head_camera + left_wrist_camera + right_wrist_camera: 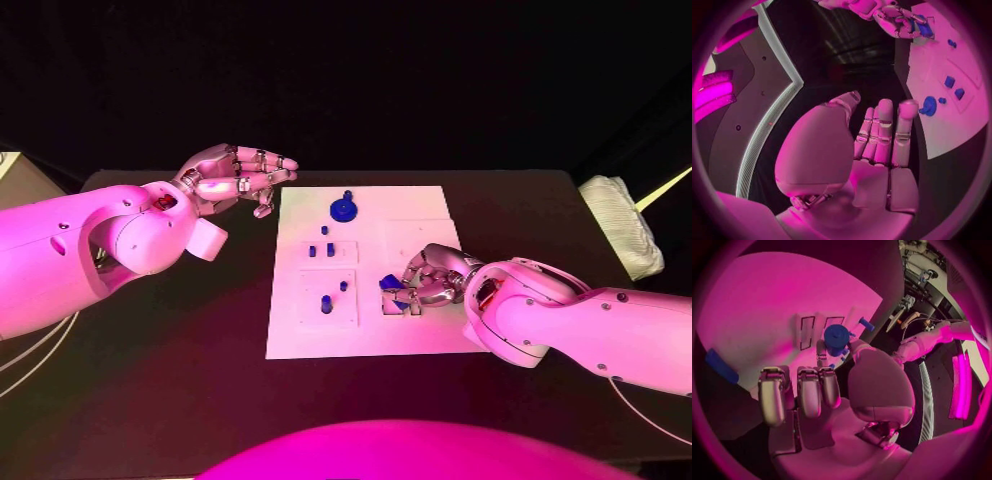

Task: Assemble the parts on the task board

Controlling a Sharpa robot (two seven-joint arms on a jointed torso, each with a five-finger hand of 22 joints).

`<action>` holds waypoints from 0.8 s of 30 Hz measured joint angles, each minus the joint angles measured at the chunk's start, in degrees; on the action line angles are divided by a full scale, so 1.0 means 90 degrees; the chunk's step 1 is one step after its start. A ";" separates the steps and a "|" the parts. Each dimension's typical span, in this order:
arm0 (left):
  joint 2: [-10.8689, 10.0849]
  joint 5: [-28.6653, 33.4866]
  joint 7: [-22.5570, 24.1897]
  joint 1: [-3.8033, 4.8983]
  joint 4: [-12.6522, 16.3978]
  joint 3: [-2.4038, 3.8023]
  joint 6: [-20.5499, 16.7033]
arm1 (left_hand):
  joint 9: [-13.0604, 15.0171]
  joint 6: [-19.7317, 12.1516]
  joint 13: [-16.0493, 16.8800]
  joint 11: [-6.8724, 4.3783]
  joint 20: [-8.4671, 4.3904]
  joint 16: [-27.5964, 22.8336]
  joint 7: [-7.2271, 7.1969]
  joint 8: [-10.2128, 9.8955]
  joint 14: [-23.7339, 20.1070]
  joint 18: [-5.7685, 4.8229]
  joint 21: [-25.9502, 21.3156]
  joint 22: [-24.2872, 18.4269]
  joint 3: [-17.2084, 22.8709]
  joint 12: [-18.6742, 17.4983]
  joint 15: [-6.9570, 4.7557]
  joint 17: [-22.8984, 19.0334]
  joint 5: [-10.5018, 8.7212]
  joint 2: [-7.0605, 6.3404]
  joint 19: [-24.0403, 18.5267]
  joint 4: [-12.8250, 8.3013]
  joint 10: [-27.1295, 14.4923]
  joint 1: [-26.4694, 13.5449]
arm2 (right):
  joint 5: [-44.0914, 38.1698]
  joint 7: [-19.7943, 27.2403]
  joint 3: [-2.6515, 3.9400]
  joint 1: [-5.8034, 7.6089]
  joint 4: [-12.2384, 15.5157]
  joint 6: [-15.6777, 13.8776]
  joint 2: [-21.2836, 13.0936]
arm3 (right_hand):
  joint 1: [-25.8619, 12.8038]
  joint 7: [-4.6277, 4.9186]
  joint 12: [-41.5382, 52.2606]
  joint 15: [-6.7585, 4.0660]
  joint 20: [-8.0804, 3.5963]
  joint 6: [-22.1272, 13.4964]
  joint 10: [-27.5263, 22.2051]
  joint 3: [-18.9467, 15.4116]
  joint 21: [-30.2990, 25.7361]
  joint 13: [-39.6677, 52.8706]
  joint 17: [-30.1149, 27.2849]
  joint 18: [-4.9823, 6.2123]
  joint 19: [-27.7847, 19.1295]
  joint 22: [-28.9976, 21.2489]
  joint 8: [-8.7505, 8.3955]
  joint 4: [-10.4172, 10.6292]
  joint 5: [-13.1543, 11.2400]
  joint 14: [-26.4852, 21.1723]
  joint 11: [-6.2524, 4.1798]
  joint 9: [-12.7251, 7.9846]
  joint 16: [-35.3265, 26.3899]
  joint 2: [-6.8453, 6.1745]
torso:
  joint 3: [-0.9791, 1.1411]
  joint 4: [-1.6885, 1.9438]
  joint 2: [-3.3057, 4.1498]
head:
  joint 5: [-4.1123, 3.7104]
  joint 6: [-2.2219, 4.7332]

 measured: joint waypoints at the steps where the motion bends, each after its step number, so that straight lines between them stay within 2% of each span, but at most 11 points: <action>1: 0.0000 0.0000 -0.0002 0.0000 0.0000 0.0000 0.0000 | 0.0000 0.0000 0.0000 0.0000 0.0000 0.0000 0.0000 0.0000 0.0000 0.0000 0.0000 0.0000 0.0000 0.0000 0.0000 0.0000 0.0000 0.0000 0.0000 0.0000 0.0000 0.0000 | -0.0005 -0.0001 0.0000 -0.0001 -0.0001 0.0000 -0.0003 | -0.0007 0.0000 0.0020 0.0000 -0.0013 0.0000 0.0000 0.0008 0.0000 0.0000 0.0000 0.0000 0.0013 0.0000 0.0023 -0.0008 0.0000 0.0000 0.0000 -0.0001 0.0000 0.0007 | 0.0000 0.0000 -0.0001 | 0.0000 0.0000; 14: -0.0004 0.0000 -0.0023 0.0000 0.0000 0.0000 0.0003 | 0.0000 0.0000 0.0000 0.0000 0.0000 0.0000 0.0000 0.0000 0.0000 0.0000 0.0000 0.0000 0.0000 0.0000 0.0000 0.0006 0.0000 0.0000 0.0000 0.0000 0.0000 0.0000 | -0.0074 -0.0003 0.0001 -0.0002 -0.0091 0.0093 0.0011 | -0.0015 -0.0008 0.0036 0.0001 -0.0022 0.0038 0.0001 0.0043 0.0042 -0.0001 -0.0001 0.0000 0.0022 0.0005 0.0023 0.0005 -0.0005 0.0000 0.0002 0.0005 0.0000 0.0001 | -0.0001 0.0000 0.0002 | 0.0015 -0.0004; 17: -0.0014 0.0000 -0.0027 0.0000 0.0003 0.0000 0.0003 | 0.0000 0.0000 0.0000 0.0000 0.0000 0.0000 0.0000 0.0000 0.0000 0.0000 0.0000 0.0000 0.0000 0.0000 0.0000 0.0006 0.0000 0.0000 0.0000 0.0000 0.0000 0.0000 | -0.0085 0.0001 0.0001 -0.0002 -0.0124 0.0176 0.0031 | -0.0065 -0.0007 0.0036 0.0001 -0.0022 0.0039 0.0002 0.0046 0.0042 -0.0001 -0.0001 0.0000 0.0022 0.0005 0.0076 0.0008 -0.0027 0.0000 0.0002 0.0016 0.0000 0.0050 | -0.0004 0.0000 0.0005 | 0.0017 -0.0021; 18: -0.0016 0.0000 -0.0029 0.0000 0.0004 0.0000 0.0003 | 0.0001 0.0000 0.0000 0.0000 0.0000 0.0000 0.0000 0.0000 0.0000 0.0000 0.0000 0.0000 0.0000 0.0000 0.0000 0.0006 0.0000 0.0002 0.0000 0.0000 0.0000 -0.0002 | -0.0087 0.0003 0.0003 -0.0001 -0.0133 0.0201 0.0039 | -0.0161 -0.0014 0.0036 0.0001 -0.0022 0.0046 0.0002 0.0046 0.0042 -0.0001 -0.0001 0.0001 0.0022 0.0005 0.0099 0.0008 -0.0141 0.0000 0.0003 0.0052 0.0000 0.0053 | -0.0005 0.0000 0.0005 | 0.0020 -0.0023; 19: -0.0018 0.0000 -0.0030 0.0000 0.0006 0.0000 0.0003 | 0.0001 0.0000 0.0000 0.0000 0.0000 0.0000 0.0000 0.0000 0.0000 0.0000 0.0000 0.0000 0.0000 0.0000 0.0000 0.0006 0.0000 0.0018 0.0000 0.0000 0.0001 -0.0018 | -0.0089 0.0004 0.0003 -0.0002 -0.0146 0.0229 0.0050 | -0.0406 -0.0076 0.0036 0.0001 -0.0022 0.0129 0.0002 0.0047 0.0036 -0.0001 -0.0001 0.0000 0.0022 0.0004 0.0169 0.0009 -0.0498 0.0000 0.0002 0.0084 0.0000 0.0091 | -0.0005 0.0001 0.0006 | 0.0021 -0.0024; 21: -0.0020 0.0000 -0.0034 0.0000 0.0008 0.0000 0.0003 | 0.0001 0.0000 0.0000 0.0000 0.0000 0.0000 0.0000 0.0000 0.0000 0.0000 0.0000 0.0000 0.0000 0.0000 0.0000 0.0006 0.0000 0.0026 0.0000 0.0000 0.0001 -0.0025 | -0.0090 0.0003 0.0000 -0.0002 -0.0181 0.0283 0.0070 | -0.0635 -0.0192 0.0036 0.0001 -0.0022 0.0236 0.0003 0.0018 -0.0001 -0.0001 -0.0001 0.0000 0.0022 0.0004 0.0221 0.0008 -0.0965 0.0000 0.0002 0.0099 0.0000 0.0120 | -0.0005 0.0001 0.0006 | 0.0022 -0.0027; 22: -0.0021 0.0000 -0.0035 0.0000 0.0009 0.0000 0.0003 | 0.0001 0.0000 0.0000 0.0000 0.0000 0.0000 0.0000 0.0000 0.0000 0.0000 0.0000 0.0000 0.0000 0.0000 0.0000 0.0006 0.0000 0.0025 0.0000 0.0000 0.0000 -0.0025 | -0.0090 0.0002 -0.0002 -0.0002 -0.0194 0.0299 0.0075 | -0.0769 -0.0313 0.0036 0.0001 -0.0022 0.0310 0.0003 -0.0094 -0.0001 -0.0001 -0.0001 0.0001 0.0022 0.0004 0.0244 0.0016 -0.1097 0.0001 0.0002 0.0100 0.0000 0.0104 | -0.0005 0.0002 0.0006 | 0.0023 -0.0029; 24: -0.0022 0.0000 -0.0039 0.0000 0.0011 0.0000 0.0003 | 0.0001 0.0000 0.0000 0.0000 0.0000 0.0000 0.0000 0.0000 0.0000 0.0000 0.0000 0.0000 0.0000 0.0000 0.0000 0.0006 0.0000 0.0026 0.0000 0.0000 0.0000 -0.0026 | -0.0090 -0.0005 -0.0003 -0.0002 -0.0214 0.0317 0.0082 | -0.0996 -0.0380 0.0013 0.0001 -0.0028 0.0336 -0.0008 -0.0268 -0.0001 -0.0002 -0.0001 0.0001 0.0016 0.0004 0.0274 0.0015 -0.1022 0.0000 -0.0009 0.0103 0.0000 0.0117 | -0.0005 0.0002 0.0005 | 0.0024 -0.0029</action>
